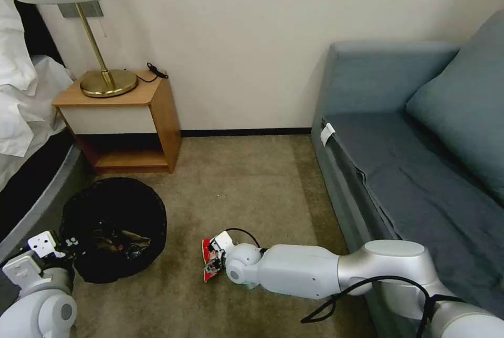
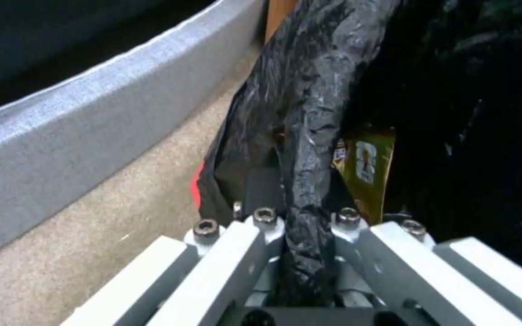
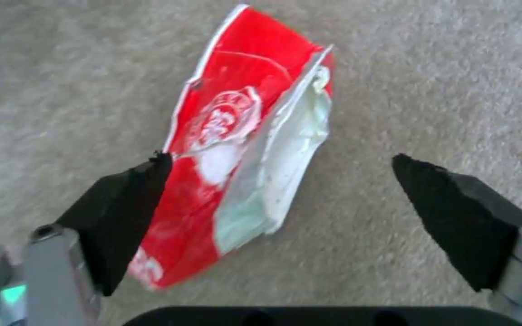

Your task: Pick up the trash bin, then pick up the garbage on the floor and place it into the trash bin.

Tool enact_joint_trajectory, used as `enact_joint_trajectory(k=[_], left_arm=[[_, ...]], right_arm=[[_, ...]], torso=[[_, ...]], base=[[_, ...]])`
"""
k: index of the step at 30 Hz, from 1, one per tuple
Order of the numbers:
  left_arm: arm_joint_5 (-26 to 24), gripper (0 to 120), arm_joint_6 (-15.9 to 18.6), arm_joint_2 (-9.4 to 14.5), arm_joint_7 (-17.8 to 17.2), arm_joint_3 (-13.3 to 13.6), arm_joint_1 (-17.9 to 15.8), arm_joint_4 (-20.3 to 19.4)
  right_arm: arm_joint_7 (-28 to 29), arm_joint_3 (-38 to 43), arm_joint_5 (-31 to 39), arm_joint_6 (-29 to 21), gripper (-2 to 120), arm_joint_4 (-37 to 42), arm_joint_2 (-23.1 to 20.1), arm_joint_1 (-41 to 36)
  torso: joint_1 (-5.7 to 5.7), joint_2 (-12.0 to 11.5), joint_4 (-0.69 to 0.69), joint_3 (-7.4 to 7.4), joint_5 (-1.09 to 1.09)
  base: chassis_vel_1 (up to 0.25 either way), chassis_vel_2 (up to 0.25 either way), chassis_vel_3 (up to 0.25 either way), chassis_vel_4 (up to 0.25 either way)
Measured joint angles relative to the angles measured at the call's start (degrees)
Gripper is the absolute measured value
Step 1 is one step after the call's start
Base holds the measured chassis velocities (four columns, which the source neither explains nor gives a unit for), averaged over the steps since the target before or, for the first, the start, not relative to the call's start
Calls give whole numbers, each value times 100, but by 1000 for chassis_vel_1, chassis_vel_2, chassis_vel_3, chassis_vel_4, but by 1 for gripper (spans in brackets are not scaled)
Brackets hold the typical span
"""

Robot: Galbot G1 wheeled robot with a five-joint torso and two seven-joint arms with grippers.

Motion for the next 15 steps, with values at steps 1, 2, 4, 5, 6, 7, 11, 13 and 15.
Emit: enact_joint_trajectory(k=[1,2,4,5,6,7,11,13,15], left_arm=[[0,2,0,0,0,1,1,0],[0,2,0,0,0,1,1,0],[9,2,2,1,-2,6,1,0],[14,2,4,2,-4,13,2,0],[14,2,4,2,-4,13,2,0],[19,2,10,5,-6,18,2,-6],[24,2,23,21,-17,18,-5,-20],[27,2,26,21,-18,18,-8,-23],[29,2,28,22,-20,19,-8,-26]], right_arm=[[-37,12,-31,22,93,-91,36,-14],[-37,12,-31,22,93,-91,36,-14],[-154,44,-130,83,91,-289,106,-45],[-237,62,-202,135,90,-416,153,-65],[-237,62,-202,135,90,-416,153,-65],[-305,77,-247,175,90,-498,185,-81],[-375,77,-314,194,80,-551,190,-105],[-381,63,-334,203,71,-532,170,-111],[-382,56,-337,204,66,-514,162,-113]], torso=[[0,0,0,0,0],[0,0,0,0,0],[0,0,0,0,0],[0,0,0,0,0],[0,0,0,0,0],[0,0,0,0,0],[0,0,0,0,0],[0,0,0,0,0],[0,0,0,0,0]], base=[[0,0,0,0],[0,0,0,0],[0,0,0,0],[0,0,0,0],[0,0,0,0],[0,0,0,0],[0,0,0,0],[0,0,0,0],[0,0,0,0]])
